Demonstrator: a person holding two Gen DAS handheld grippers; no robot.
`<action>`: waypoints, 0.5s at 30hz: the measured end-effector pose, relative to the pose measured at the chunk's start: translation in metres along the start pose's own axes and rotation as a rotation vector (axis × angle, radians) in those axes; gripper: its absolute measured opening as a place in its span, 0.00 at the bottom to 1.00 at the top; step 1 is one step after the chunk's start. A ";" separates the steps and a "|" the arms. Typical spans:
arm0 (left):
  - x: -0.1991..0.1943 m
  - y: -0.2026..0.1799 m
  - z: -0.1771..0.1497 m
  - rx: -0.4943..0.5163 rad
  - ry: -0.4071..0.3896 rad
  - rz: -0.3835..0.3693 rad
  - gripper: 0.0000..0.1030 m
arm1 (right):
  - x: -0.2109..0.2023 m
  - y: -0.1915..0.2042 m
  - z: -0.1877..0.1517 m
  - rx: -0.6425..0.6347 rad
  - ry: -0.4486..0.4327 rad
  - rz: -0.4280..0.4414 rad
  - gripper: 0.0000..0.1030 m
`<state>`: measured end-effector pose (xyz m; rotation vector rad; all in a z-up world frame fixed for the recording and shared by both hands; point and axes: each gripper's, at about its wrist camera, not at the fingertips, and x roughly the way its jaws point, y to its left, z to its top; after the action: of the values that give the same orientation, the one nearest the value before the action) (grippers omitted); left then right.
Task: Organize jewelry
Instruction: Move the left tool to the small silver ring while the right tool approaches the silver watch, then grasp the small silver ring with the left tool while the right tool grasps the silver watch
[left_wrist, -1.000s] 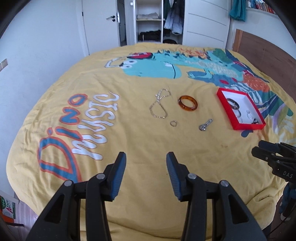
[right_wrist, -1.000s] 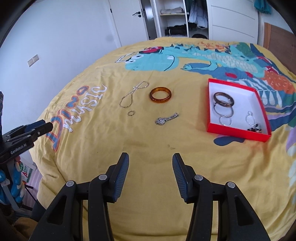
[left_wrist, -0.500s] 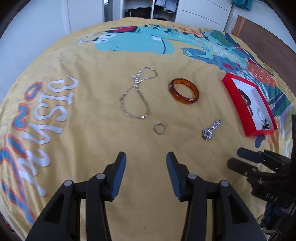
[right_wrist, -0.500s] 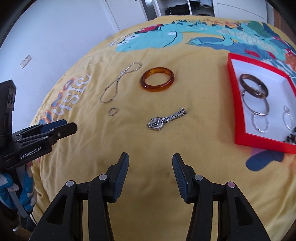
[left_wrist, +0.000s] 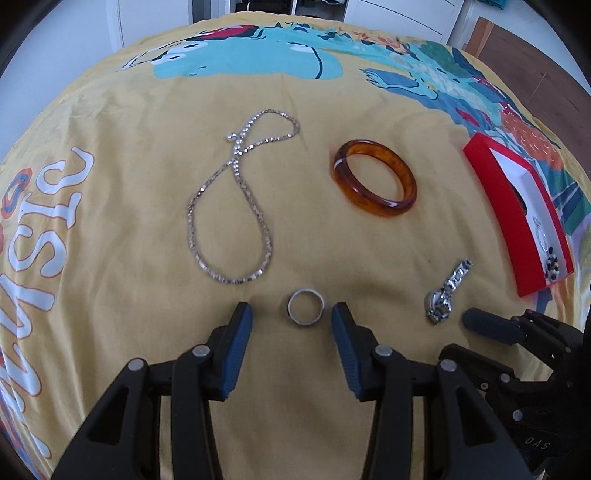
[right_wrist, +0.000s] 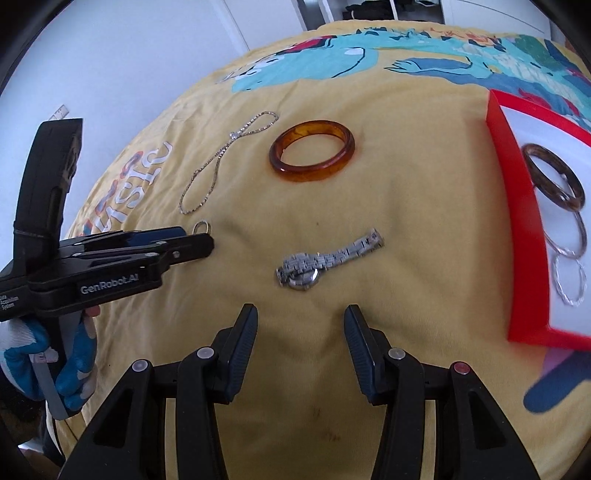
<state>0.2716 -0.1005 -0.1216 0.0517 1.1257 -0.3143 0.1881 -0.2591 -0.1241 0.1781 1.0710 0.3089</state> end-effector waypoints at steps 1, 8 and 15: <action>0.001 0.002 0.001 -0.004 -0.003 -0.003 0.41 | 0.002 -0.001 0.002 -0.001 -0.002 0.003 0.47; 0.001 0.009 -0.001 -0.013 -0.021 -0.004 0.27 | 0.019 0.004 0.020 -0.009 -0.020 0.011 0.47; -0.004 0.017 -0.002 -0.040 -0.024 -0.019 0.18 | 0.025 0.008 0.022 -0.031 -0.031 -0.010 0.28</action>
<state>0.2726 -0.0834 -0.1214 0.0018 1.1086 -0.3086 0.2177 -0.2432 -0.1325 0.1496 1.0360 0.3124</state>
